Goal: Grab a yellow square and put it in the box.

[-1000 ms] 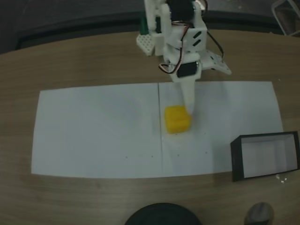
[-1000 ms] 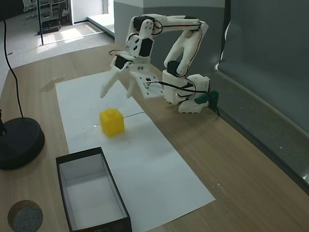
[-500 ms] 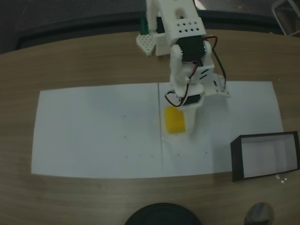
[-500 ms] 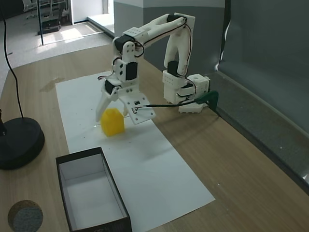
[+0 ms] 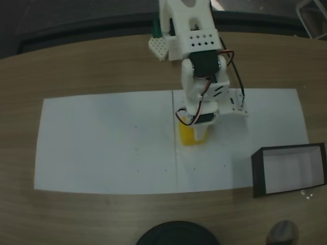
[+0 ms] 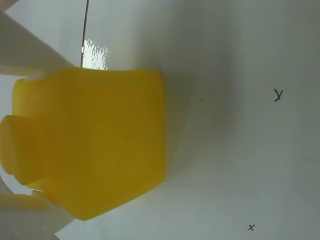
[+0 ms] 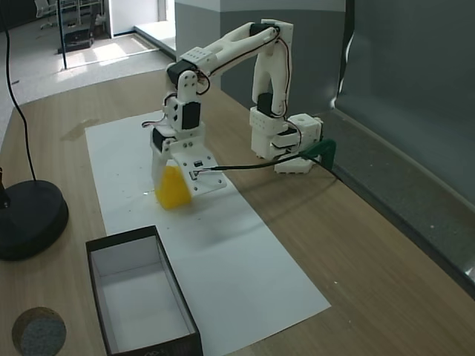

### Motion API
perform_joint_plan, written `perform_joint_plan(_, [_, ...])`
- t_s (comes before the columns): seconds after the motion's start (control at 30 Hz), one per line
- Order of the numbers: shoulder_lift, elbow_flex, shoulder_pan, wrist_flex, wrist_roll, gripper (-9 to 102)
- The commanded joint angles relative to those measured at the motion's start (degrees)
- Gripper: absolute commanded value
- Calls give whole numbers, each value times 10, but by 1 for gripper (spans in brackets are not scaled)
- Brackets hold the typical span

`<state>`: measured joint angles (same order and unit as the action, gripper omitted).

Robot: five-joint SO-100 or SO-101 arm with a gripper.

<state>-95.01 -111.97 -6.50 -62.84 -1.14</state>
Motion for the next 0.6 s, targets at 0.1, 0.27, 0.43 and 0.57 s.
perform_joint_plan(0.1, [-18,76,-14,11,-1,12])
perform_joint_plan(0.27, [-70,236,-76,-62,9,12])
perform_joint_plan(0.43, [-90,445,-168,-142,48,12])
perform_joint_plan(0.57, [-69,543,-243,-144,49,12])
